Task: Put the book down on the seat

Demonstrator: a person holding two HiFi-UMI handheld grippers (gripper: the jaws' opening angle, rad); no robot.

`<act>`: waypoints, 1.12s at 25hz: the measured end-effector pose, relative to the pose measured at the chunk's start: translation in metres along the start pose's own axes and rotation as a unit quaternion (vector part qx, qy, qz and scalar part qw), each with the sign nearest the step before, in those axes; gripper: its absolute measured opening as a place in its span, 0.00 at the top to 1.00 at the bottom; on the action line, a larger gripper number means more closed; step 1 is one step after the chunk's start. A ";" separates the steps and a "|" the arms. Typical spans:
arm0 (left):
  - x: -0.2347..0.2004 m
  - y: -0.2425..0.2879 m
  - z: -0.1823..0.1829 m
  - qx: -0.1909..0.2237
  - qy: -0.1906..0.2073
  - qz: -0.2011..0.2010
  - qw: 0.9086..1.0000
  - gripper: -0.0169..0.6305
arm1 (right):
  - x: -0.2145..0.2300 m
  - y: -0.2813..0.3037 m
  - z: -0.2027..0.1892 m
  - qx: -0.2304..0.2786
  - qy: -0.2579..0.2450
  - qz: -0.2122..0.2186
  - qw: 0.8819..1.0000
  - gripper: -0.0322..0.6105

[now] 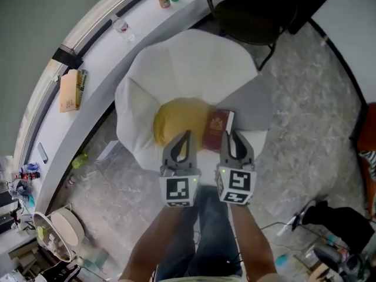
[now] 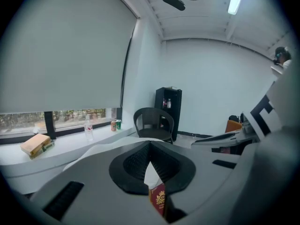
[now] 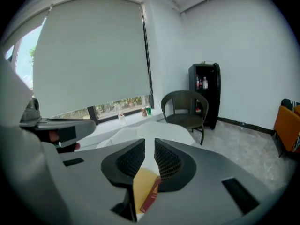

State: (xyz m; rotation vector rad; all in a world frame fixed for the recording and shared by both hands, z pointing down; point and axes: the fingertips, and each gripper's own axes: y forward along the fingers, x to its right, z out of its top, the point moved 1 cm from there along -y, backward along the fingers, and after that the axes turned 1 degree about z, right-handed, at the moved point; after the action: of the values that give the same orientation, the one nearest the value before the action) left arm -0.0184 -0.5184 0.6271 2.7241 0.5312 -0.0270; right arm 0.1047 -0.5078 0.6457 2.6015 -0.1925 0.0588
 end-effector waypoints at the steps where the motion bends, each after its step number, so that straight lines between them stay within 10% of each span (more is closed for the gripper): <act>1: -0.001 -0.005 0.011 0.006 0.005 -0.002 1.000 0.96 | -0.004 -0.009 0.012 0.015 -0.002 -0.001 1.000 0.85; 14: 0.004 -0.124 0.182 0.132 0.051 -0.018 0.990 0.96 | -0.051 -0.153 0.173 0.207 -0.044 0.040 0.976 0.94; 28: 0.013 -0.242 0.265 0.197 0.066 -0.037 0.977 0.96 | -0.110 -0.280 0.237 0.267 -0.031 0.071 0.961 0.94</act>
State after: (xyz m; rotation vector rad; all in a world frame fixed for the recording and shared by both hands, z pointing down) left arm -0.0815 -0.3988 0.2939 3.1059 0.7338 0.0341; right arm 0.0381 -0.3763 0.2927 3.1246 -0.4379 0.0918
